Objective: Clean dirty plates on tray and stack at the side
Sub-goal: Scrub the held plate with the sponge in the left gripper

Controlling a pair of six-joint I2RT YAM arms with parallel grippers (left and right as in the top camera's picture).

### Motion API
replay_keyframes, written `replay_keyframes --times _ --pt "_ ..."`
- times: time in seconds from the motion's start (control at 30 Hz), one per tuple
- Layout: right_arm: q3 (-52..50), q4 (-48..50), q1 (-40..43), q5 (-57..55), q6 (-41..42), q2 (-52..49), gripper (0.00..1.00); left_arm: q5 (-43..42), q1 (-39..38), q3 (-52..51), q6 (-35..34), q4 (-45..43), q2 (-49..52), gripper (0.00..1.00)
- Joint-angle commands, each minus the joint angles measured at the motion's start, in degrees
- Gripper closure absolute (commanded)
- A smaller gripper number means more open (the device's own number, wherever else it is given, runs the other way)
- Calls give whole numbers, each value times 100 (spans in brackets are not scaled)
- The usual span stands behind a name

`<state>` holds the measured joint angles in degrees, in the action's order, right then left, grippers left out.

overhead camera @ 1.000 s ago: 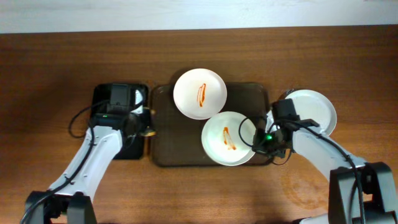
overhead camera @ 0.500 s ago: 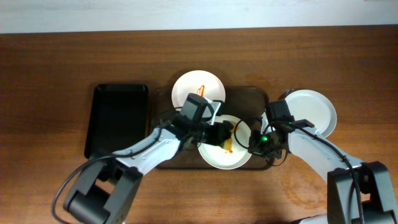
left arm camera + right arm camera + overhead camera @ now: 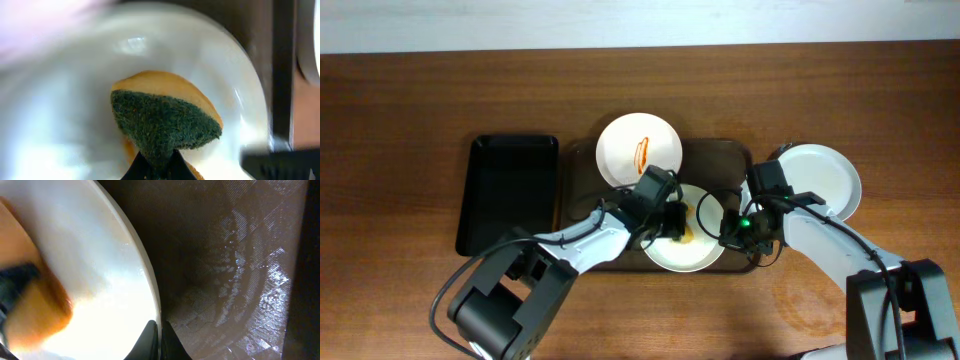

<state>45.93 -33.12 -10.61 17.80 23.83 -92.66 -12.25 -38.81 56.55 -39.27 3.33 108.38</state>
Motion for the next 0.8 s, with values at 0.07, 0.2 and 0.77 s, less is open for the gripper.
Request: replay_keyframes --times 0.07,0.2,0.77 --pt "-42 -48 -63 -160 -37 24 96 199 448 175 461 625 55 100" --pt "-42 -48 -63 -160 -39 24 96 -2754 409 190 1969 1156 55 100" --pt "-39 -48 -63 -157 -39 24 96 -127 667 188 1744 710 63 100"
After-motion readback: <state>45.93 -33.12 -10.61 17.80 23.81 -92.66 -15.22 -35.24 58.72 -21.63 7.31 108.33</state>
